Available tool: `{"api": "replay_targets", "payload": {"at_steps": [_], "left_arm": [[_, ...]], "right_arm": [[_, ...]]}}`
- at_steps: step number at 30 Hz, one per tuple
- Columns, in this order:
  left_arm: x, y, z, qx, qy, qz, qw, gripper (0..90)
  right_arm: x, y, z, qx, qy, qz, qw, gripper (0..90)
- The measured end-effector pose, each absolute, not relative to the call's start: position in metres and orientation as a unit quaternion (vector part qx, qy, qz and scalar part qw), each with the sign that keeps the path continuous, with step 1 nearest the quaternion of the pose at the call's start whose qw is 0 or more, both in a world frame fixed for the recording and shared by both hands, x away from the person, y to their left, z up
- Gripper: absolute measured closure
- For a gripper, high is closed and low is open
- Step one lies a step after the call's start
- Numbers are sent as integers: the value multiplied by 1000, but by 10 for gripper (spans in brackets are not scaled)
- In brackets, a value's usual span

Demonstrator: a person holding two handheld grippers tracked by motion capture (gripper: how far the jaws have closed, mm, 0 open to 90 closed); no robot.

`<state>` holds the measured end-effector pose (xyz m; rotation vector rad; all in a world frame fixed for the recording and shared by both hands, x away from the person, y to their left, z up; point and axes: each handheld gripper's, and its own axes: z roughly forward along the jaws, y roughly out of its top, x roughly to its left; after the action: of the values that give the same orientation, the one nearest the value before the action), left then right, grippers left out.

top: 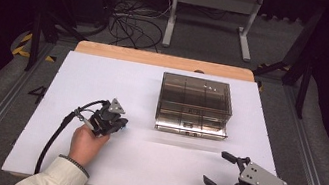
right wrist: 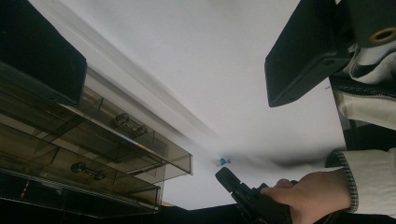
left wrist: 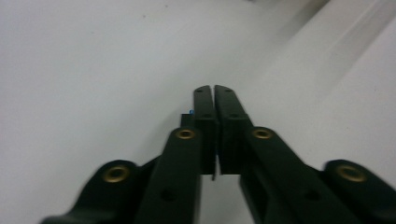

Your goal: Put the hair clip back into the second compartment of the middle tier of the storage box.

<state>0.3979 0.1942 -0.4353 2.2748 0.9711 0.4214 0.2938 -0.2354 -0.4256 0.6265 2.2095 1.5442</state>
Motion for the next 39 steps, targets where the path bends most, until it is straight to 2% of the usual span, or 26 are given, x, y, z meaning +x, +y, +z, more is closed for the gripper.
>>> {"api": "replay_targets", "payload": {"at_steps": [2,6,10,14,20,25,39], "left_arm": [[399,194,-436,860,373,165,306,705],[401,193,-440,862,376,157,300,605],[403,193,-443,865,377,155,291,646],[404,193,-443,868,376,153,287,794],[398,196,-433,859,372,179,303,888],[395,197,-430,857,369,184,310,893],[384,204,-411,832,359,184,381,892]], "right_arm": [[294,-235,-426,222,785,548,186,62],[294,-235,-426,222,784,549,186,62],[294,-235,-426,222,784,548,187,63],[294,-235,-426,221,784,549,187,62],[294,-235,-426,221,784,549,185,62],[294,-235,-426,220,784,549,186,62],[294,-235,-426,221,784,550,186,62]]}}
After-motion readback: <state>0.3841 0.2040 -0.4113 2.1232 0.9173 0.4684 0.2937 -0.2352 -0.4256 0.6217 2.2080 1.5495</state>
